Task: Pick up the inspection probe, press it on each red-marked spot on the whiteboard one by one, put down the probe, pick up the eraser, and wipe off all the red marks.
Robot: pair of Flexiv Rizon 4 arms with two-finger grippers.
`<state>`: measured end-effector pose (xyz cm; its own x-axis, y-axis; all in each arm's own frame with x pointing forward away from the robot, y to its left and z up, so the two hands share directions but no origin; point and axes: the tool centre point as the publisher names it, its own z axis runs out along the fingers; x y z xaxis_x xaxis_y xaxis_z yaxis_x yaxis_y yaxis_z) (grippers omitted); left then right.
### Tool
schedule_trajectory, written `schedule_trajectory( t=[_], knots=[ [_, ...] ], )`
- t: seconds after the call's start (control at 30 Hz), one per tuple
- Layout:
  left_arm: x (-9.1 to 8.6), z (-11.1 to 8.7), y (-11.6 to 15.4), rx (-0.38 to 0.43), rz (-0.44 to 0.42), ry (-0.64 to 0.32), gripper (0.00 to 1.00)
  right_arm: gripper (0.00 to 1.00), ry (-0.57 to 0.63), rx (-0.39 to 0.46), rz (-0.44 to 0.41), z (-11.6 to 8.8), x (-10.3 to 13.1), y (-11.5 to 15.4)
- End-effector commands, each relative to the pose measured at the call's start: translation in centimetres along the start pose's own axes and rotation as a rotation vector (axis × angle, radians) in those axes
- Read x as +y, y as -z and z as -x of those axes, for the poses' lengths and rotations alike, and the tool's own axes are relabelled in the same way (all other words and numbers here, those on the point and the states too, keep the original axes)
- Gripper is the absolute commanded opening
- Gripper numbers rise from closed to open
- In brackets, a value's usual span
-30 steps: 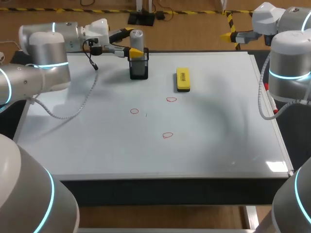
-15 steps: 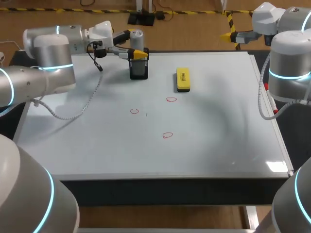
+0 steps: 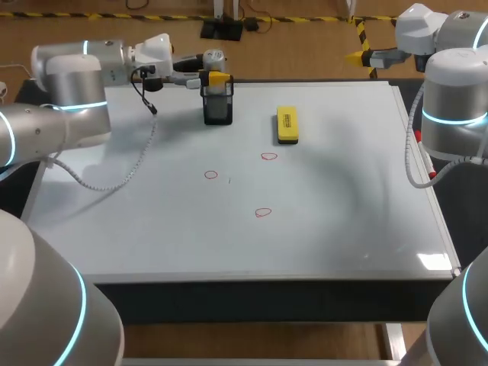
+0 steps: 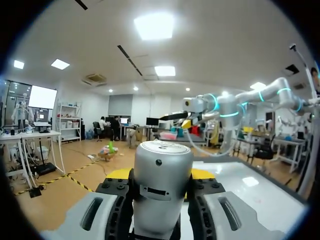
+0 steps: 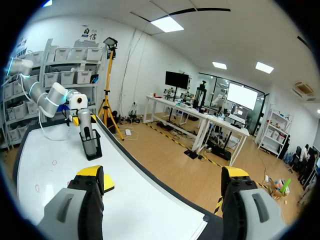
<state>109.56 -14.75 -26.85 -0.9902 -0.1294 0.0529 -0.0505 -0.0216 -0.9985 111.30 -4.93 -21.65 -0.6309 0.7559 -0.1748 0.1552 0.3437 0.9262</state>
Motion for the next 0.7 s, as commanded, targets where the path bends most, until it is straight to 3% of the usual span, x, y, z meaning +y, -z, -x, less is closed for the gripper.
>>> schedule_trajectory(
  t=[0.03, 0.7],
  knots=[
    [0.0, -0.2, 0.2, -0.001, -0.003, -0.003, 0.00, 1.00, 0.000, 0.001, 0.000, 0.0, 0.0, 0.0],
    [-1.3, 0.8, -0.5, -0.004, 0.020, -0.004, 0.00, 1.00, 0.000, 0.001, 0.000, 0.0, 0.0, 0.0]
  ],
)
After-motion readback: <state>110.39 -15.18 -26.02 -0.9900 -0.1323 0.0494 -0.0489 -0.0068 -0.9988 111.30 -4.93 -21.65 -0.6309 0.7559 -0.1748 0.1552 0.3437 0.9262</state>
